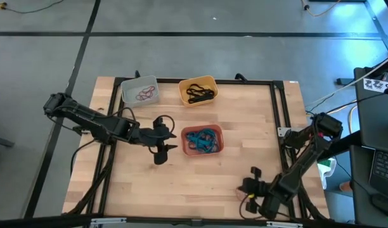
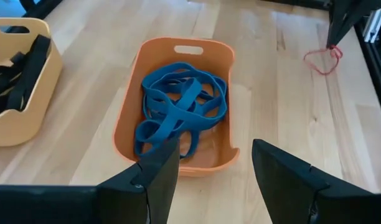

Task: Sort rubber bands into baskets
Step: Put the red rubber band into the gray bin

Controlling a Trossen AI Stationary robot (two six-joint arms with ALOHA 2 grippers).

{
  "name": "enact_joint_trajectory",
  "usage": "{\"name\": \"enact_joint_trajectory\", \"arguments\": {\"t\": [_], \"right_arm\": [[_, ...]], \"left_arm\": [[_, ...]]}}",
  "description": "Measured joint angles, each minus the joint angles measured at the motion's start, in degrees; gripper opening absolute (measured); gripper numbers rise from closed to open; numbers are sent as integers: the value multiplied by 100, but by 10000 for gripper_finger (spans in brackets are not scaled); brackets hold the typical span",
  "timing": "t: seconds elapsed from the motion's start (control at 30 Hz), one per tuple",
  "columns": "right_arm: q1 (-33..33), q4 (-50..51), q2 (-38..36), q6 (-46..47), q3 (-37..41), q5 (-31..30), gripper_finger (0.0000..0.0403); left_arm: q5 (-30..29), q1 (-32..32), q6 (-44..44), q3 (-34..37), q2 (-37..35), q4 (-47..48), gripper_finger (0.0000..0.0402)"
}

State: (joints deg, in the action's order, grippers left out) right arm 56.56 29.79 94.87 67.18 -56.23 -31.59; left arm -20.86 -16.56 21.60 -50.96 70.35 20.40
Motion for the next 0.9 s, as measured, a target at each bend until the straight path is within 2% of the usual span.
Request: {"name": "enact_joint_trajectory", "arguments": {"t": [0.3,0.53,0.7,0.9], "right_arm": [[-694,-963,-2,-1964,-2,-835,0],[-1169,-1515,-9,-3163,-4,-982,0],[-1408,-1894,-11,-3701,-4,-1279,0],[-1681,-2471,-13,-4379,-4,-1391,0]], "left_arm": [[-2,46,-478,0,0,-125,198],[0,-77,-803,1,9,-469,198],[0,-232,-975,411,28,-1414,198],[2,-367,-690,1115,105,-2532,198]]}}
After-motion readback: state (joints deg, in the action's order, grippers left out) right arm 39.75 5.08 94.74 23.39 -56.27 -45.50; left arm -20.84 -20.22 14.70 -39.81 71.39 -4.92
